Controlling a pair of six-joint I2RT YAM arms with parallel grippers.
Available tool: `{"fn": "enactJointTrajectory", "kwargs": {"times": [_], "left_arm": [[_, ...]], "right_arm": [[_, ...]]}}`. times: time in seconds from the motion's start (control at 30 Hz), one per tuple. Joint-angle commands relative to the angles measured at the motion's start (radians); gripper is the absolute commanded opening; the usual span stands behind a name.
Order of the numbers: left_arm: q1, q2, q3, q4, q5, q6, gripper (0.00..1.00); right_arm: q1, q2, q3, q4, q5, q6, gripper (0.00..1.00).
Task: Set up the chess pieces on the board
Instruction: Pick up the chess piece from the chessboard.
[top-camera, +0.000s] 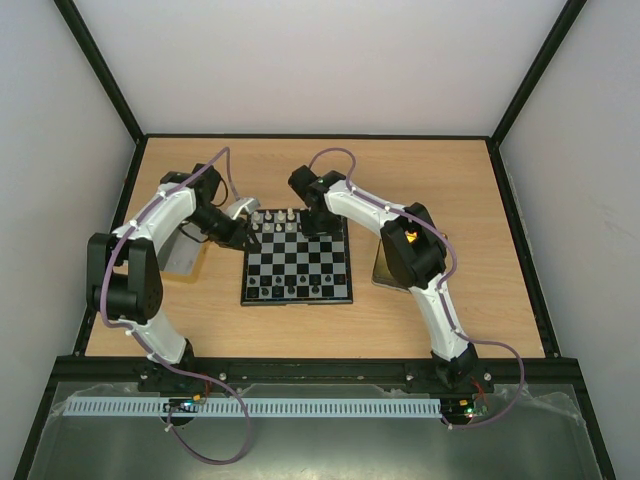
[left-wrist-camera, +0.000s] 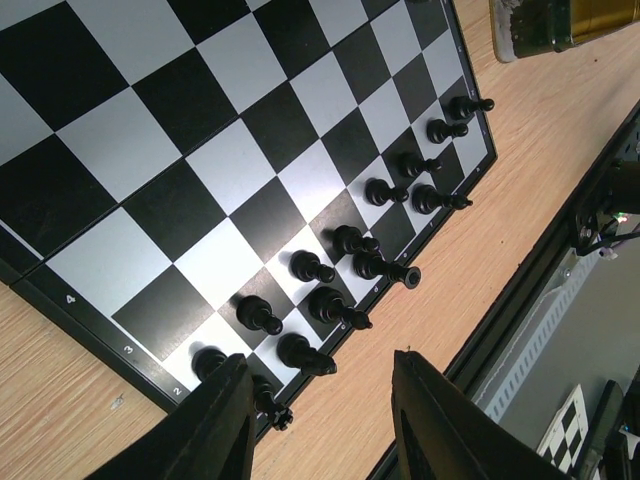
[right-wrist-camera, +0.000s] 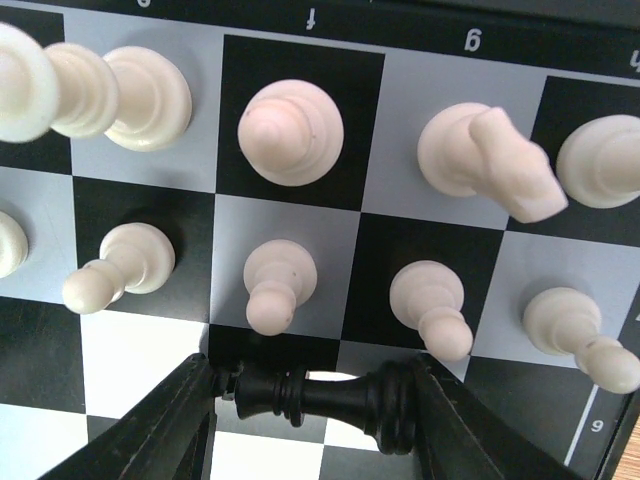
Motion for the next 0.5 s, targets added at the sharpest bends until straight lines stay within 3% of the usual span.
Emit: {"fn": "enactJointTrajectory", "kwargs": {"times": [0.0, 0.47], "left_arm": [[-0.002, 0.014, -0.012, -0.016, 0.024, 0.012, 0.39], [-0.007, 0.018, -0.006, -0.011, 0.038, 0.004, 0.39]], "right_arm": [[-0.004, 0.002, -0.036, -0.004, -0.009, -0.007, 0.41], [0.008, -0.097, -0.091, -0.013, -0.022, 0.011, 0.41]]}}
